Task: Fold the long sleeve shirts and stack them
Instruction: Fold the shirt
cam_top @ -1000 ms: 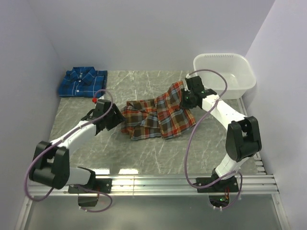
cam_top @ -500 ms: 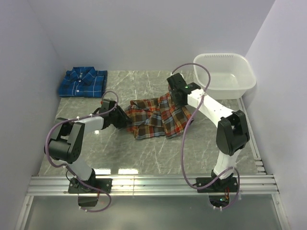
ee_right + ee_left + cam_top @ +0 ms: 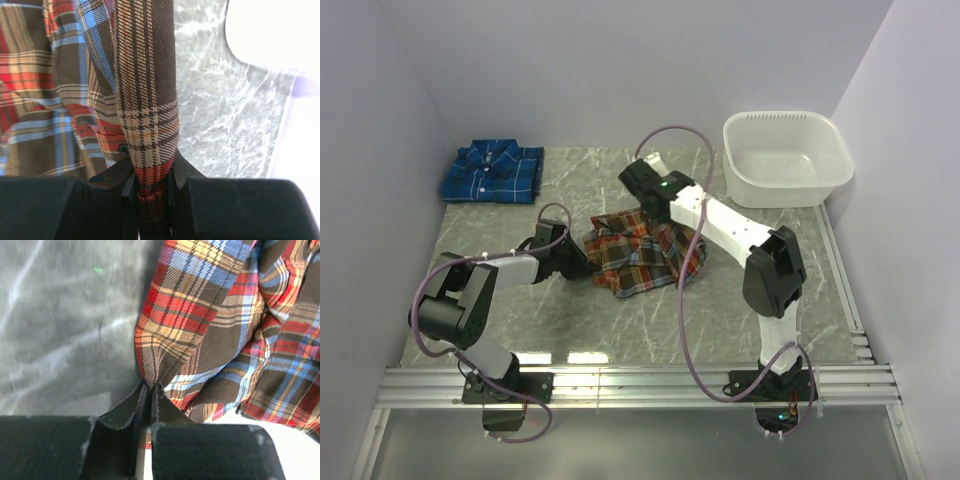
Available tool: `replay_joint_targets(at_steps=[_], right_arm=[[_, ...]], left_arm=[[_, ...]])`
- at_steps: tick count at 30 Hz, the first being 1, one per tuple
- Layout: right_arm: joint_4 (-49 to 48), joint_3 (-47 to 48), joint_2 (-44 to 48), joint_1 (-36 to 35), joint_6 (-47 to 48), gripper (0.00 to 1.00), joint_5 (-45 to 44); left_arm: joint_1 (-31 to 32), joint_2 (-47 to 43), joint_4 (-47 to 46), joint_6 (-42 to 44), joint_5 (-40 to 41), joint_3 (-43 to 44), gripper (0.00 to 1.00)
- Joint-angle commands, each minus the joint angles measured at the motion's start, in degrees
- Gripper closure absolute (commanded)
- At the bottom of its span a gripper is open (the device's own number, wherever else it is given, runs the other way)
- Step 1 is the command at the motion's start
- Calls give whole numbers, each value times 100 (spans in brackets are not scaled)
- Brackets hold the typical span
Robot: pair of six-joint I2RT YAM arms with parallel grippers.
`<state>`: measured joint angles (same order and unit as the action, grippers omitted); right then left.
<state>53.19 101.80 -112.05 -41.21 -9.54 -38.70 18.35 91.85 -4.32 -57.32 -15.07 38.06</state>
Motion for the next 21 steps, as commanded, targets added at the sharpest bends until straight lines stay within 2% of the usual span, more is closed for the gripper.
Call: replay_joint_targets(at_steps=[1,6,10,14,21], right_arm=[[402,507,-317,-447,-126,98,-744],[859,1148,-1098,-985,-285,97,-1096],[1009,1517,-1477,-1354,-452,95,-974],[799,1562,-1592,-1644,-444,93,-719],[368,1404,-1644,-1715,-855,88,-191]], left_arm=[[151,-299,-104,-165,48,-237,93],[239,-545,-157,-323,92,-378,92],[292,-730,-227,-411,92,-484,92],[345,-774,-289,-490,136,-581,91],[397,-801,-526,-693,118,-809,91]])
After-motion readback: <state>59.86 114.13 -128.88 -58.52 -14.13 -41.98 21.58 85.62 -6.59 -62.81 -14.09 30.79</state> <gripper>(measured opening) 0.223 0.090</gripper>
